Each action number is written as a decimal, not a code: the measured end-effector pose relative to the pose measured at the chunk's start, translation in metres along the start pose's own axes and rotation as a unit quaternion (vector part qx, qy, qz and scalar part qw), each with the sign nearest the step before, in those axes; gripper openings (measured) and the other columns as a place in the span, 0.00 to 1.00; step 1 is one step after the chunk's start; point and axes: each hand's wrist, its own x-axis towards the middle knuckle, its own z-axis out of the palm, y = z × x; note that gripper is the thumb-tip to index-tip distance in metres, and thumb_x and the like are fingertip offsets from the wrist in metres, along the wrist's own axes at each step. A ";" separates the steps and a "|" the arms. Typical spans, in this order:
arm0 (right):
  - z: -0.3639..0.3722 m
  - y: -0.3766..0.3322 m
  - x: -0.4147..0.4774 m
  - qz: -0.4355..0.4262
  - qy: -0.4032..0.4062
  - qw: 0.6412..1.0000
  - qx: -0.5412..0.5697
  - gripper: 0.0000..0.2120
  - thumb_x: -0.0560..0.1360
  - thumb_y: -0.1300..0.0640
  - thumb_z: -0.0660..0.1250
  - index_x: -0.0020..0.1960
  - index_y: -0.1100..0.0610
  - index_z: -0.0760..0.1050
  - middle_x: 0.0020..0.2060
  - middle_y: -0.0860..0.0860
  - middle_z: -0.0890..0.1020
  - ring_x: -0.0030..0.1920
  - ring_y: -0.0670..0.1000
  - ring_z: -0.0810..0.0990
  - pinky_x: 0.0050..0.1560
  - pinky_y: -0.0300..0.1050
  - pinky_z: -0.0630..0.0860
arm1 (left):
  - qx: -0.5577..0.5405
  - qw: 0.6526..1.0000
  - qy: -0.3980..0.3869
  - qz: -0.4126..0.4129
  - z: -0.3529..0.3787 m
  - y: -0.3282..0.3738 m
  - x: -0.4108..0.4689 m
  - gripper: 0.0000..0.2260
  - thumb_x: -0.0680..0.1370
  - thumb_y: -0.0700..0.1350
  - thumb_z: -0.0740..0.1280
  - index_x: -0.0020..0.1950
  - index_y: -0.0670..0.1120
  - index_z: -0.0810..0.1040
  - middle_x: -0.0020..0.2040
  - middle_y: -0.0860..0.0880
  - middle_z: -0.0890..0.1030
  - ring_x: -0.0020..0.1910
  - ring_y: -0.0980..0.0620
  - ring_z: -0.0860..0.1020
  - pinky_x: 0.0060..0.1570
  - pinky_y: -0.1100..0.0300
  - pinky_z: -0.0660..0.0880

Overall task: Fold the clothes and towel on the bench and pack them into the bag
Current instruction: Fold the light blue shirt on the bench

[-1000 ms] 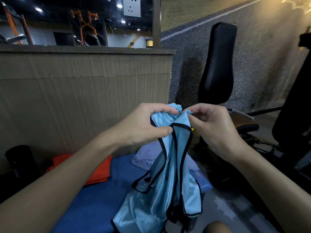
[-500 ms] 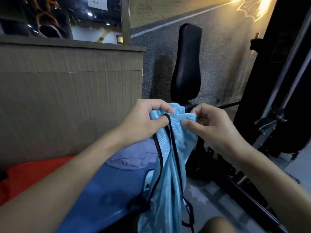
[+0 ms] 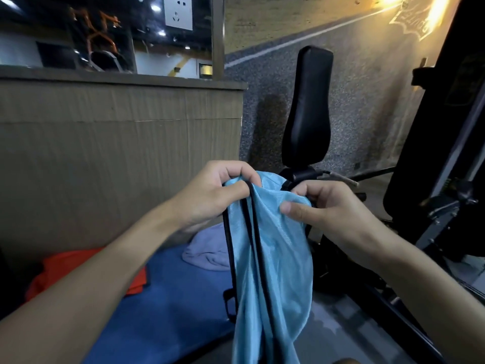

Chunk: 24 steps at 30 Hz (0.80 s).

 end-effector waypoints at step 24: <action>0.045 0.016 0.022 0.054 0.039 0.976 0.208 0.06 0.74 0.67 0.68 0.49 0.65 0.82 0.42 0.62 0.85 0.39 0.55 0.84 0.38 0.42 0.79 | 0.191 0.981 0.023 0.014 -0.031 -0.004 -0.011 0.09 0.77 0.34 0.70 0.45 0.48 0.84 0.41 0.56 0.85 0.42 0.60 0.81 0.45 0.66 0.77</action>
